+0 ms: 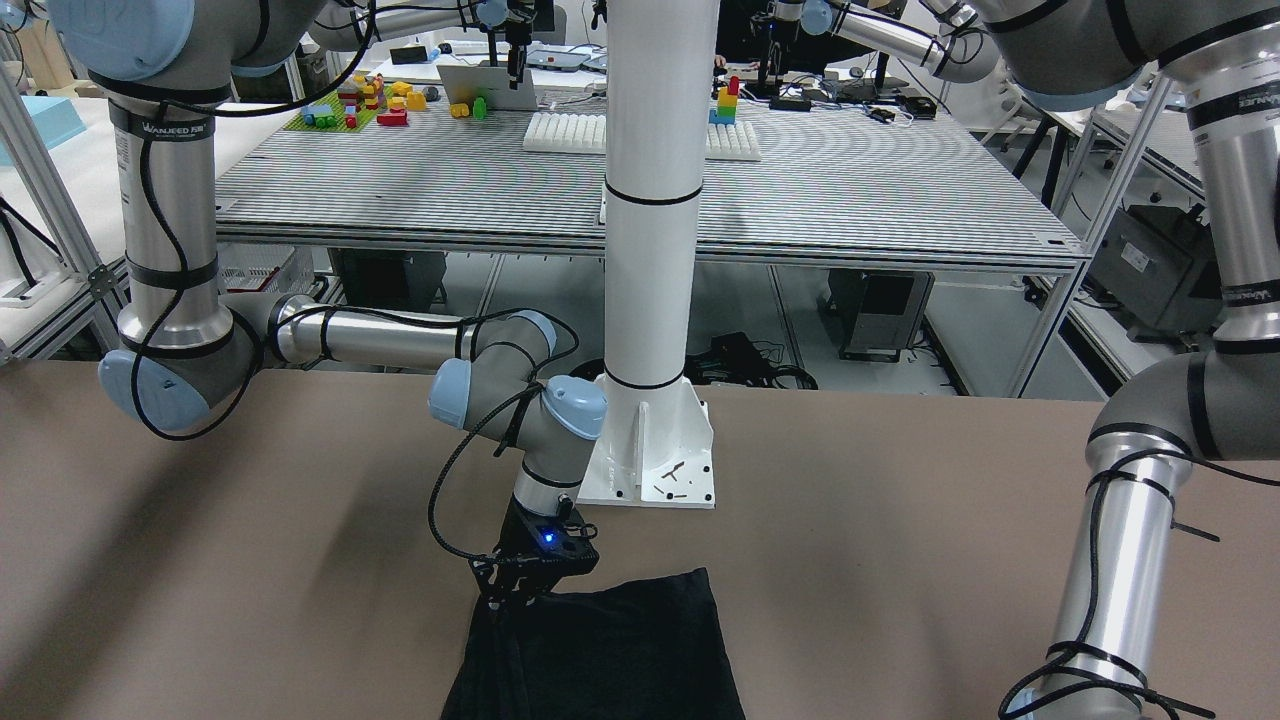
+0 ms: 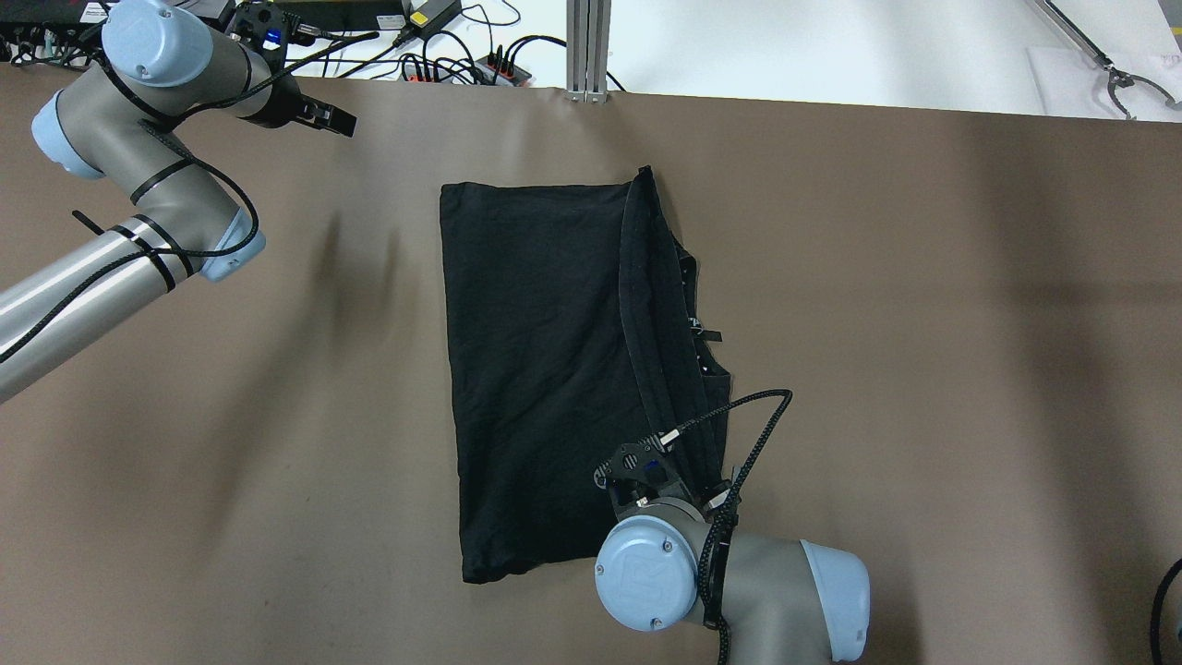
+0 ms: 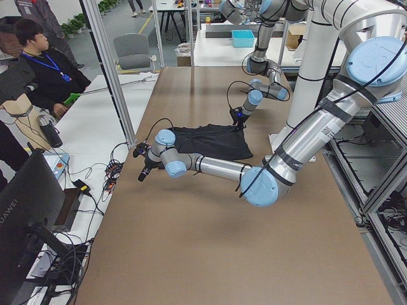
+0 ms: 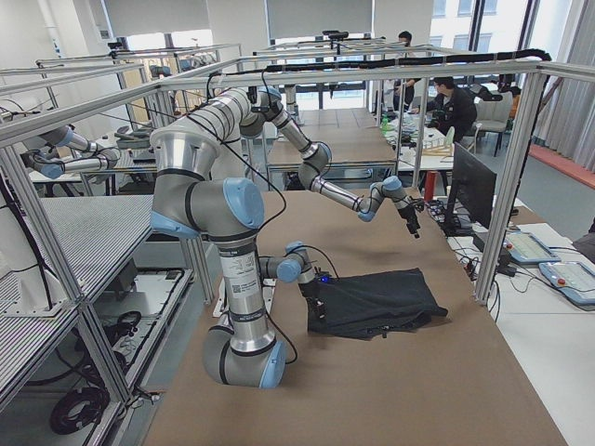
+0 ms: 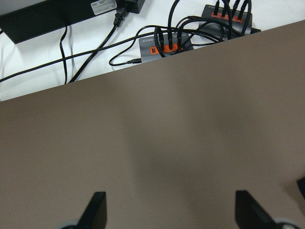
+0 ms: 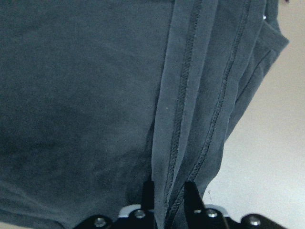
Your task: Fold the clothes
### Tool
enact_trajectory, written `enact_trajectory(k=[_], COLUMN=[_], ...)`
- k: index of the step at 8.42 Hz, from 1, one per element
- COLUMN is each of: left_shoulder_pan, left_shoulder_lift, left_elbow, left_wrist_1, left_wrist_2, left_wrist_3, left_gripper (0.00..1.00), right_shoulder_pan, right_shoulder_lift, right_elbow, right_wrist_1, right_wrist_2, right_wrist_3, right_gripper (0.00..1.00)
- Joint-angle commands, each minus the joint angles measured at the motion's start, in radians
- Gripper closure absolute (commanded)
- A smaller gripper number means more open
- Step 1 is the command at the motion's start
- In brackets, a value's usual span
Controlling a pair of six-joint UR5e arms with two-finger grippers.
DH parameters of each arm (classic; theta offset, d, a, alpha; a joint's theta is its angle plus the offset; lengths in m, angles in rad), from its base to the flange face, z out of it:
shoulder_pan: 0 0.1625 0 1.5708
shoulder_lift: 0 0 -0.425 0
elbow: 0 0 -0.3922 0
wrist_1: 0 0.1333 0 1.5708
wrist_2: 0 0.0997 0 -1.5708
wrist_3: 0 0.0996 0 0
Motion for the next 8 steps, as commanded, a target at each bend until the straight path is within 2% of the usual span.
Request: enact_trajectory(k=[1, 8], left_shoulder_pan=[0.000, 0.000], left_shoulder_lift=[0.004, 0.005], left_elbow=[-0.001, -0.001], left_wrist_1=[-0.002, -0.007], left_wrist_2=[0.000, 0.000], left_wrist_3=[0.000, 0.000], left_gripper=[0.05, 0.05], right_shoulder_pan=[0.000, -0.015], right_shoulder_lift=[-0.019, -0.017], right_elbow=[0.001, 0.009], right_wrist_1=[0.000, 0.003], right_wrist_2=[-0.001, 0.002], right_wrist_3=[-0.024, -0.024], right_gripper=[0.66, 0.58])
